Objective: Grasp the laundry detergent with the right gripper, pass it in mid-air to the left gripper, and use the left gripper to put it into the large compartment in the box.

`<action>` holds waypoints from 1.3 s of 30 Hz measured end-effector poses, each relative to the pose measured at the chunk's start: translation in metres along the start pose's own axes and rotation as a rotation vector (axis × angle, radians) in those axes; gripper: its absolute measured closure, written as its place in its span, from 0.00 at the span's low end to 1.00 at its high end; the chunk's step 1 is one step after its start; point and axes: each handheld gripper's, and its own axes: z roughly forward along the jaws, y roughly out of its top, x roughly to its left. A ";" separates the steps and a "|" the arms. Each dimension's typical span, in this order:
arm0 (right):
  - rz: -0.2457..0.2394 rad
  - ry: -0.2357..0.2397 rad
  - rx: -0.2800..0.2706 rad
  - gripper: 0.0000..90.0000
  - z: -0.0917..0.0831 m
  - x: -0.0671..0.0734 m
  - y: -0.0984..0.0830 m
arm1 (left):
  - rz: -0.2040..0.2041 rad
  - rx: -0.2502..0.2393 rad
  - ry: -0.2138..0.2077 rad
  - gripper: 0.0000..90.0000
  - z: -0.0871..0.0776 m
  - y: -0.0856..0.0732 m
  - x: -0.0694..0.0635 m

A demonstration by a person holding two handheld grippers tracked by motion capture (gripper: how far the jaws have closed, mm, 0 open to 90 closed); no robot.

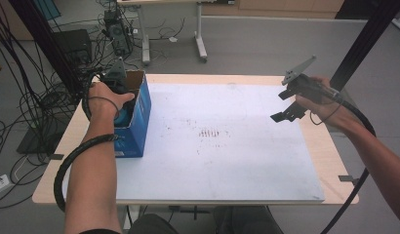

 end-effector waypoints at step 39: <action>-0.003 -0.015 0.006 0.05 -0.005 -0.002 0.005 | 0.001 -0.009 0.001 0.40 0.001 0.000 0.000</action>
